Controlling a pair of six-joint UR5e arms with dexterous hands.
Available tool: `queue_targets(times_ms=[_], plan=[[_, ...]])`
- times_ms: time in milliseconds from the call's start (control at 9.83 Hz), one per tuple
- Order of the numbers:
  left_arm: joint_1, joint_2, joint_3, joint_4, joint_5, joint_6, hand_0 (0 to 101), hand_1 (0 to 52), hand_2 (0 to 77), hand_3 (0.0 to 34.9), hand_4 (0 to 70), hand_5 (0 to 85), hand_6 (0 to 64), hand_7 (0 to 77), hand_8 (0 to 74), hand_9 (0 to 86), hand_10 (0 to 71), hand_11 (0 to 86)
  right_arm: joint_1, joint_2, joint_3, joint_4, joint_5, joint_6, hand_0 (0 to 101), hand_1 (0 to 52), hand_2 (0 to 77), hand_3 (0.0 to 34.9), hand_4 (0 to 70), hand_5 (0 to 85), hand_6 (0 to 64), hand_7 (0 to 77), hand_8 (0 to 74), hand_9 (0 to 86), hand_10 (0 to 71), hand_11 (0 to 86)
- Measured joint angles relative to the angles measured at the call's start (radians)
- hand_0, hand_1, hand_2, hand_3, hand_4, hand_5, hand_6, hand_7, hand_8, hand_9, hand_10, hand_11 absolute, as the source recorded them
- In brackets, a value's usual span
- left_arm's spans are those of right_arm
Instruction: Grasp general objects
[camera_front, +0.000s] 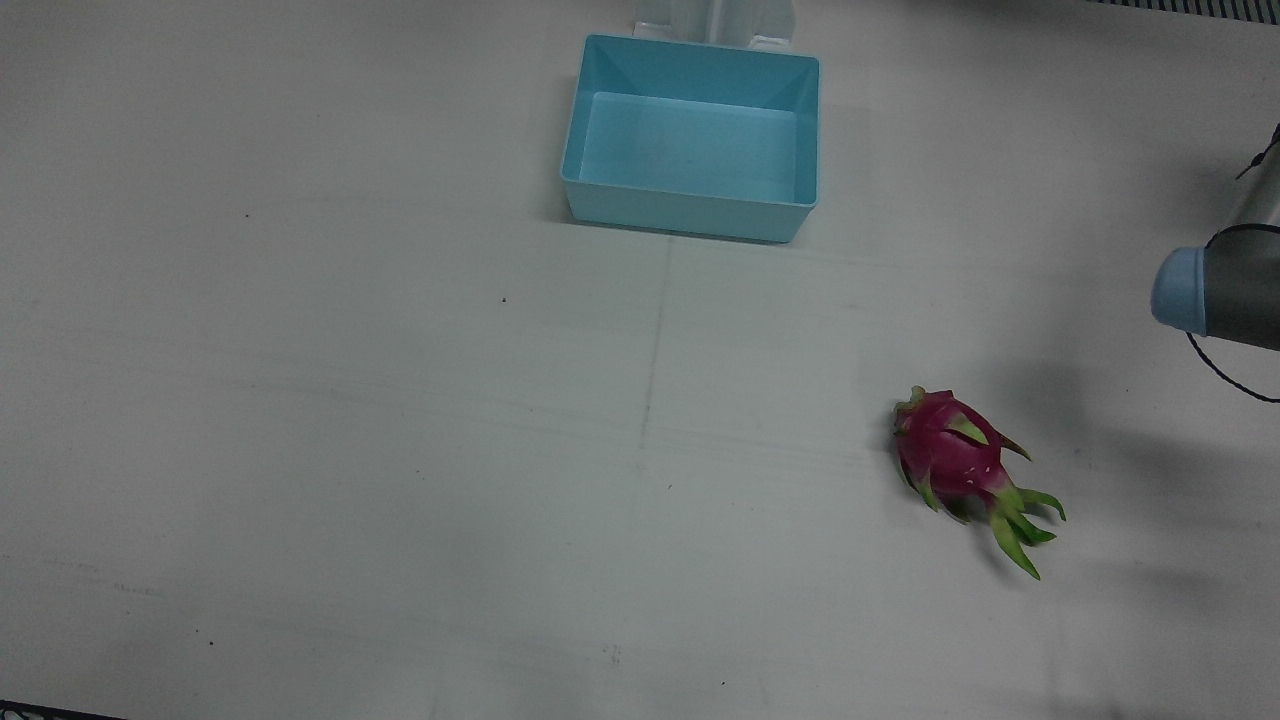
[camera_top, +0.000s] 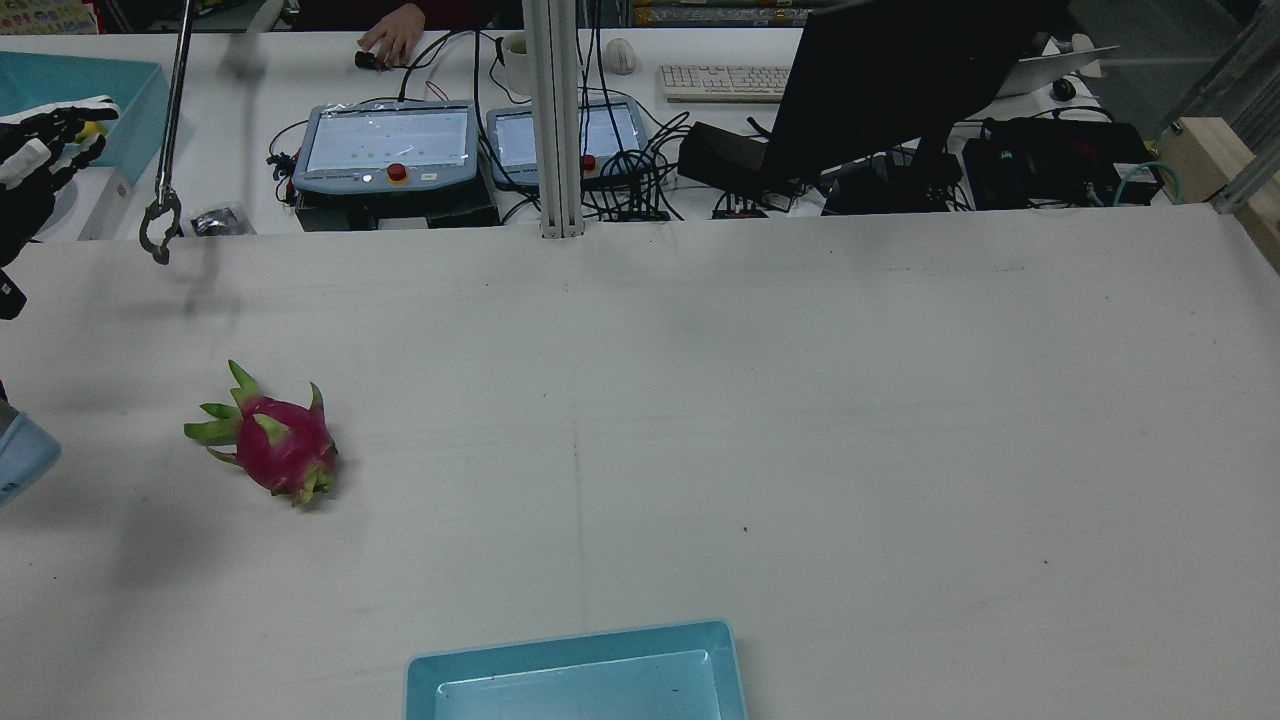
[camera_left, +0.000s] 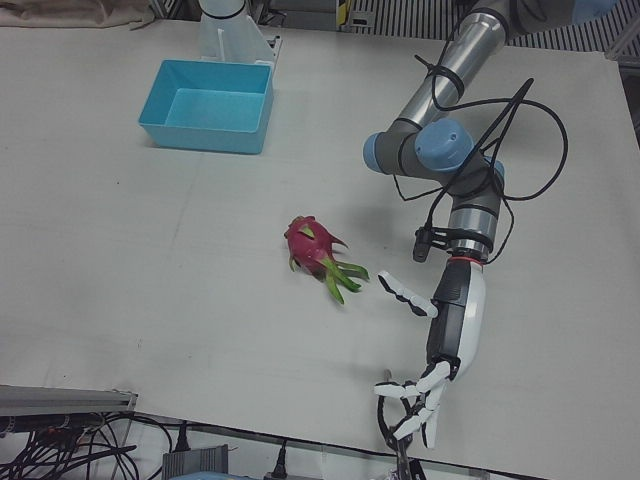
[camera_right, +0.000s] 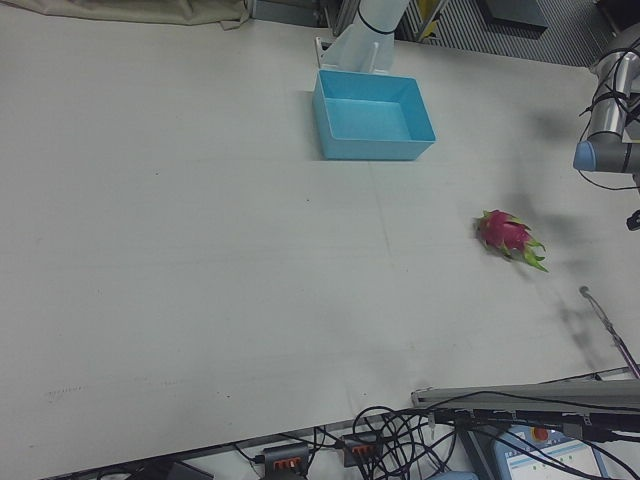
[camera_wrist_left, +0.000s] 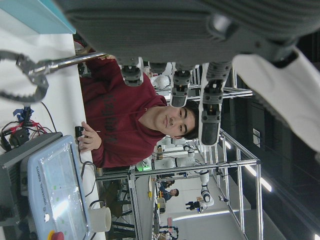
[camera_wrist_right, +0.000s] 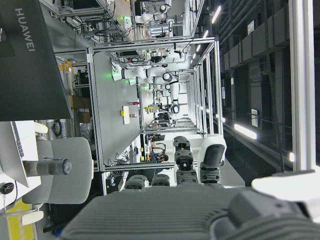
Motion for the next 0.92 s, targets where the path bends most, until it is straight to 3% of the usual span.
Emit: queue_targets(times_ms=[407, 610, 712, 814, 915], plan=[[-0.014, -0.02, 0.019, -0.018, 0.006, 0.026, 51, 0.0, 1.6, 0.1, 27.3, 25.6, 13.1, 19.6, 2.2, 2.2, 14.7, 0.5, 0.0, 0.0, 0.0, 0.0, 0.0, 0.0, 0, 6.0, 1.6, 0.0, 0.0, 74.2, 0.0, 0.0, 0.0, 1.1, 0.0, 1.1], [-0.016, -0.02, 0.006, -0.087, 0.008, 0.035, 51, 0.0, 1.1, 0.0, 27.3, 25.1, 13.1, 19.6, 2.2, 2.2, 14.7, 0.5, 0.0, 0.0, 0.0, 0.0, 0.0, 0.0, 0, 6.0, 1.6, 0.0, 0.0, 74.2, 0.0, 0.0, 0.0, 1.1, 0.0, 1.1], [-0.013, -0.016, -0.03, -0.125, 0.012, 0.065, 50, 0.0, 1.1, 0.1, 27.3, 25.1, 13.6, 20.2, 2.7, 2.2, 14.7, 0.5, 0.0, 0.0, 0.0, 0.0, 0.0, 0.0, 0, 6.0, 1.6, 0.0, 0.0, 74.2, 0.0, 0.0, 0.0, 1.1, 0.0, 1.1], [-0.017, -0.004, -0.095, -0.127, 0.051, 0.135, 50, 0.0, 1.1, 0.1, 27.3, 25.1, 13.6, 20.2, 2.7, 2.2, 14.7, 0.5, 0.0, 0.0, 0.0, 0.0, 0.0, 0.0, 0, 6.0, 1.6, 0.0, 0.0, 74.2, 0.0, 0.0, 0.0, 1.1, 0.0, 1.1], [-0.036, 0.024, -0.206, -0.087, 0.132, 0.258, 48, 0.0, 1.6, 0.1, 21.3, 20.2, 13.6, 20.2, 3.3, 2.2, 14.7, 0.5, 0.0, 0.0, 0.0, 0.0, 0.0, 0.0, 0, 6.0, 1.6, 0.0, 0.0, 74.2, 0.0, 0.0, 0.0, 1.1, 0.0, 1.1]])
